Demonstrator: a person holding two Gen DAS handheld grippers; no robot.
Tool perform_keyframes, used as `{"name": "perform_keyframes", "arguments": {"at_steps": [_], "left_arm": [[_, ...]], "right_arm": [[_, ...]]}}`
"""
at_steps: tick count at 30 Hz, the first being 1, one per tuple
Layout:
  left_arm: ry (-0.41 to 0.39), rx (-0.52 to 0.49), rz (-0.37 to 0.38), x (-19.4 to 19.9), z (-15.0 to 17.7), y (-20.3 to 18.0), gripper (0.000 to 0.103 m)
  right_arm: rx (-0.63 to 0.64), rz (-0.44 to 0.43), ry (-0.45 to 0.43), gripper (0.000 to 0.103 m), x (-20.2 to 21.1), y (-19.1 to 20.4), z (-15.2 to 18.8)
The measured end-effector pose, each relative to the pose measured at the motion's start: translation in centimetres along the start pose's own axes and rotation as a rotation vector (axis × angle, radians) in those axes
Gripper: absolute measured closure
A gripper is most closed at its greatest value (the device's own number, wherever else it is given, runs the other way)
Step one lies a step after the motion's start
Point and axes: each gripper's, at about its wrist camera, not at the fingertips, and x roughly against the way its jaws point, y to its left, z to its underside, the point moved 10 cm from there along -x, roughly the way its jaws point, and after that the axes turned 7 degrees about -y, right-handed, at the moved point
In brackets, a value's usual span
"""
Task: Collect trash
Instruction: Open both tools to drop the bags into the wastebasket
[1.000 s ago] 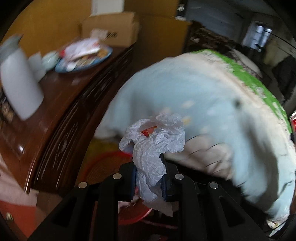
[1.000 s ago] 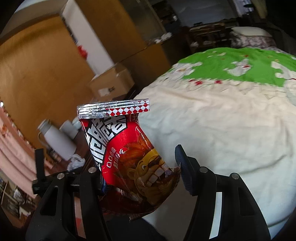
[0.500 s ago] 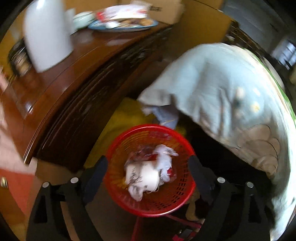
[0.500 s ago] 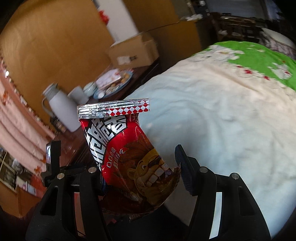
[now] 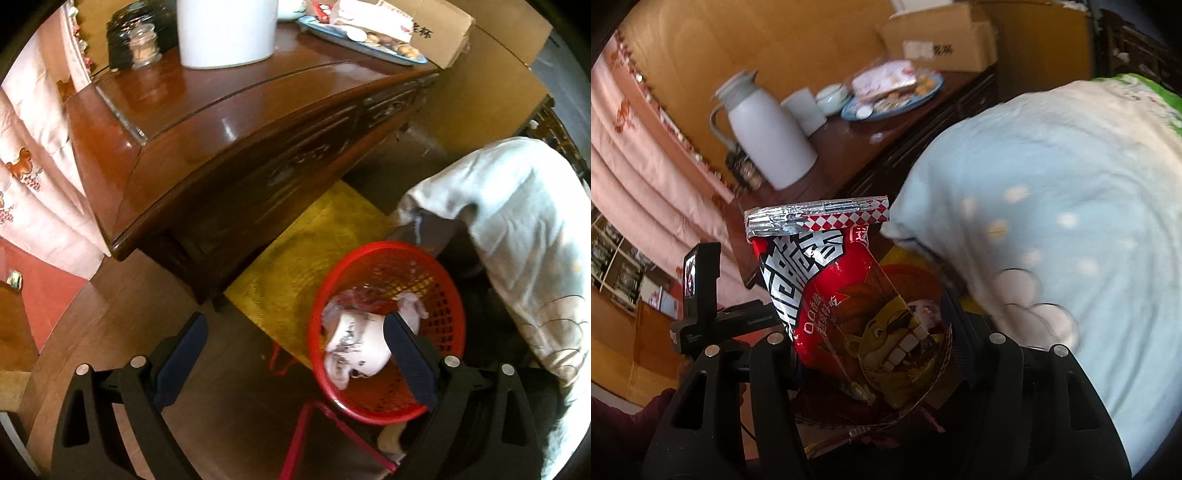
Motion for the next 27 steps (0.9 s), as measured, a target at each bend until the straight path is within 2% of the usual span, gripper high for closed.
{"name": "perform_keyframes", "arguments": {"at_steps": [8, 20, 27], "left_arm": [[0.027, 0.004, -0.029, -1.9, 0.9, 1.1, 0.009], [0.006, -0.028, -0.053, -2.4, 0.7, 0.9, 0.009], [-0.002, -0.048, -0.060, -2.3, 0.5, 0.6, 0.009]], "right_arm": [[0.037, -0.007, 0.104, 0.043, -4.4, 1.6, 1.3], [0.033, -0.005, 0.251, 0.041, -9.5, 2.1, 3.6], [0.024, -0.002, 0.243, 0.040, -9.4, 1.8, 3.7]]}}
